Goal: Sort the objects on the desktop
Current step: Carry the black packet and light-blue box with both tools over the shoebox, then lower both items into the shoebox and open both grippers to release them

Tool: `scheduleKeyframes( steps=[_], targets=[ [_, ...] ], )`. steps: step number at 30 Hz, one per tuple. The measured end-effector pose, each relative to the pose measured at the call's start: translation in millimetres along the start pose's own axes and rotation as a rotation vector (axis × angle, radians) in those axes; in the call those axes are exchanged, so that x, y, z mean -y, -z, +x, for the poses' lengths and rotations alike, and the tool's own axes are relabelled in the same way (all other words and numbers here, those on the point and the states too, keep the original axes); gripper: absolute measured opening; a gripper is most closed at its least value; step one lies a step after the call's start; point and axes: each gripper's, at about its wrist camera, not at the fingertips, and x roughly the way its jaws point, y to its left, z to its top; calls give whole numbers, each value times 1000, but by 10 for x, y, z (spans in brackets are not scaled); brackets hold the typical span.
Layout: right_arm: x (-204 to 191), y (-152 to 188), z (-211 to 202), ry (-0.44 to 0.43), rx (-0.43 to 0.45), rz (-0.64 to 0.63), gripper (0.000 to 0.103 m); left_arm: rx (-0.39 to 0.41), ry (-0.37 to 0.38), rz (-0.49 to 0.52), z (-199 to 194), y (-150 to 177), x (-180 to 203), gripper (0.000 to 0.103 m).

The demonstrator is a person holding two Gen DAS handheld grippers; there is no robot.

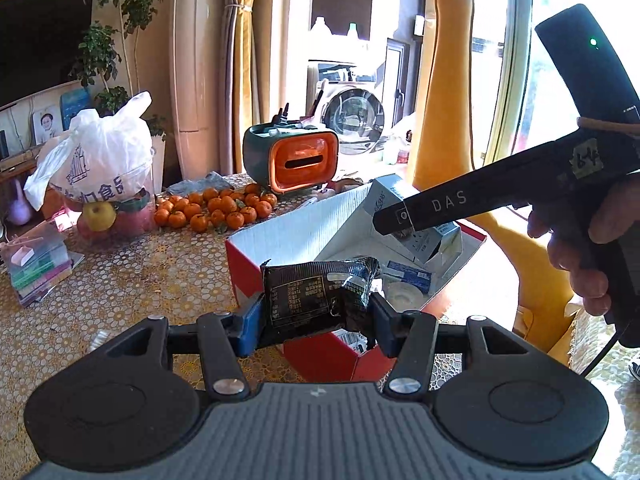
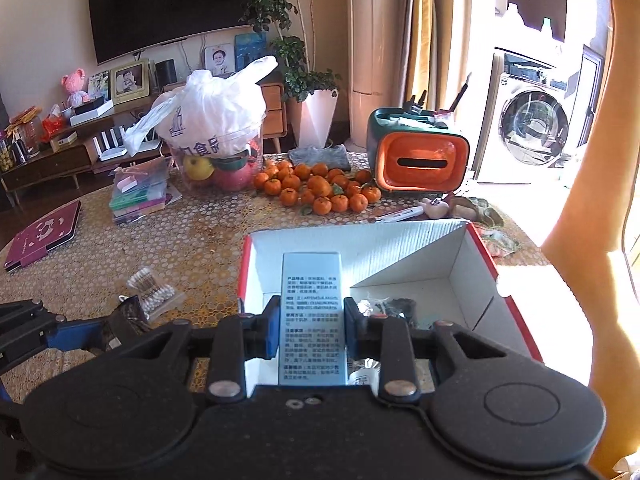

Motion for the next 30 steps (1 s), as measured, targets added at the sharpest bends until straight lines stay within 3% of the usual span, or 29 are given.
scheduleKeyframes(
  steps=[13, 20, 30],
  targets=[
    [620, 20, 297, 87, -29, 82, 29, -81, 50, 65, 658, -205, 261, 54],
    [842, 98, 483, 112, -56, 115, 29, -144, 83, 46, 965, -235, 332, 54],
    [1009, 171, 772, 139, -108, 138, 29, -212, 58, 125, 1372, -274, 382, 54]
  ],
)
